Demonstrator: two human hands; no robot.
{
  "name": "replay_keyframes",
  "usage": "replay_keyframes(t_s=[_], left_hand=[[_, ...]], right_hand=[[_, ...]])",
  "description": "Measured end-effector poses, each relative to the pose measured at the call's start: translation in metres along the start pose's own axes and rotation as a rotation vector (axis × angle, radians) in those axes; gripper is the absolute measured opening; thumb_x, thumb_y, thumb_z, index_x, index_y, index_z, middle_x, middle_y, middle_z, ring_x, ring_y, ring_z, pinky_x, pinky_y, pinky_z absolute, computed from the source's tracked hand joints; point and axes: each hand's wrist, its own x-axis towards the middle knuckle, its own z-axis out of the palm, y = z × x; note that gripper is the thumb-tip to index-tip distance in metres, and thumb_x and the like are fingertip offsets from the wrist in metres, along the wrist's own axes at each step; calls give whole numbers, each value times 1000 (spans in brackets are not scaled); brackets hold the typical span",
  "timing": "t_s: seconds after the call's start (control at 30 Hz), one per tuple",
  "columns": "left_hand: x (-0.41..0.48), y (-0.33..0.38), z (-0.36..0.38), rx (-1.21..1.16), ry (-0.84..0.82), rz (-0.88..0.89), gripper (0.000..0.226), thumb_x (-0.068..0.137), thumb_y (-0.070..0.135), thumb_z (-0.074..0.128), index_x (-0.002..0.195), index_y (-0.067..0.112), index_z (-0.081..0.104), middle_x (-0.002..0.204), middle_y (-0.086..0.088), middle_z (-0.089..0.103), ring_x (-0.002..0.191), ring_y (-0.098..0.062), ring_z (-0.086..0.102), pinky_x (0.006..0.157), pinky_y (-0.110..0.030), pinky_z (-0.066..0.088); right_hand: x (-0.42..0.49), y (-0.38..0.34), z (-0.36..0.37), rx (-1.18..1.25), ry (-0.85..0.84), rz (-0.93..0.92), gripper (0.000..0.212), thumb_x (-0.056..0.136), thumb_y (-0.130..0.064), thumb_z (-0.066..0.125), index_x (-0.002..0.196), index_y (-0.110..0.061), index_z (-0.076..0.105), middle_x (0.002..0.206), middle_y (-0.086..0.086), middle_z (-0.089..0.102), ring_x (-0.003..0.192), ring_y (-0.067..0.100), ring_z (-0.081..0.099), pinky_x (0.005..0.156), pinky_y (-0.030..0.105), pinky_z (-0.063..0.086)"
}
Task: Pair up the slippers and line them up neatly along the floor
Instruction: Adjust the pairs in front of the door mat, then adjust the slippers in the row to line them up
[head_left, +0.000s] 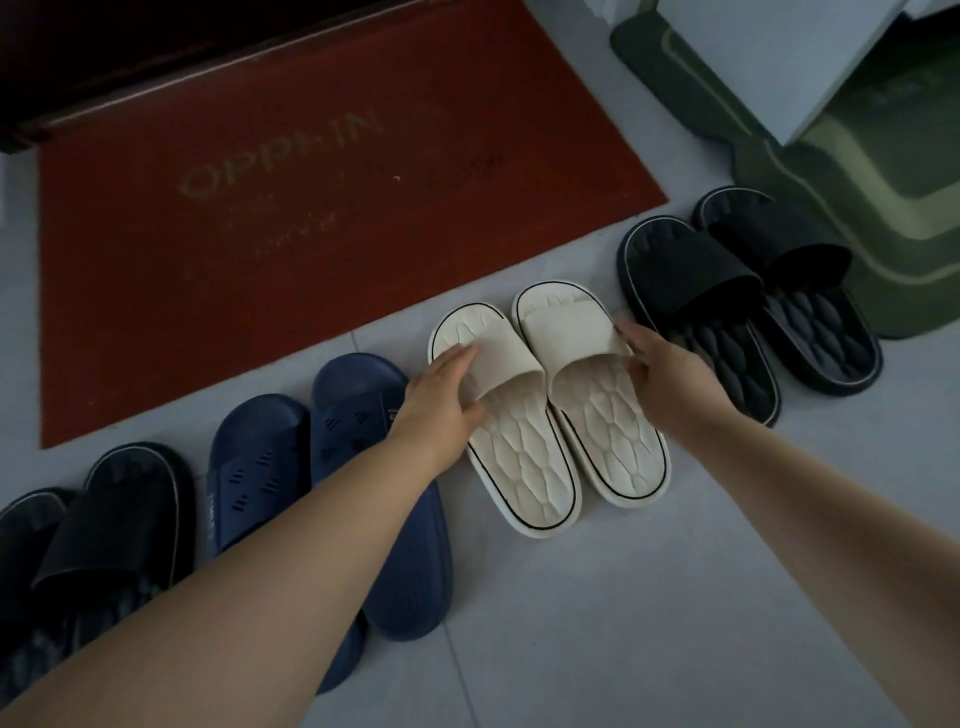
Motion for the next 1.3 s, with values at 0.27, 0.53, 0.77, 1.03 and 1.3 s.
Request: replay_keyframes(t_s=[0.27, 0.53, 0.77, 1.03, 1.3], left_hand=[[-9, -5, 5, -32, -7, -9, 65, 91, 22, 54, 146, 28, 20, 157, 5, 17, 145, -19, 16, 119, -44, 20], [-12, 9, 31, -5, 99, -44, 76, 87, 29, 58, 147, 18, 13, 158, -3, 15, 145, -22, 16, 120, -40, 15], [-11, 19, 44, 214, 65, 33, 80, 79, 53, 58, 139, 53, 4, 158, 8, -11, 146, -24, -14, 120, -49, -1], [-22, 33, 42, 154, -124, 75, 74, 84, 47, 56, 109, 74, -9, 151, 15, -31, 139, -23, -33, 118, -53, -7], [-25, 33, 39, 144, -114, 99, 76, 85, 45, 56, 107, 76, -10, 151, 15, -30, 139, -23, -32, 118, -52, -7]], right_hand=[[-9, 11, -12, 243, -172, -29, 53, 87, -21, 59, 135, -34, 40, 115, -10, 57, 95, 14, 57, 81, 25, 39], [-15, 15, -22, 256, -34, -21, 47, 86, -29, 61, 131, -23, 48, 118, -3, 56, 103, 16, 58, 86, 25, 43], [21, 49, -68, 99, 191, 279, 29, 89, -18, 51, 116, -24, 62, 152, 14, 20, 135, 39, 25, 111, 36, 24], [42, 60, -69, 17, -15, 210, 59, 87, -26, 57, 142, -15, 36, 157, 4, 15, 140, 32, 27, 113, 36, 24], [39, 49, -63, 47, 8, 172, 57, 89, -23, 54, 141, -10, 34, 157, 4, 17, 140, 30, 28, 111, 35, 25]])
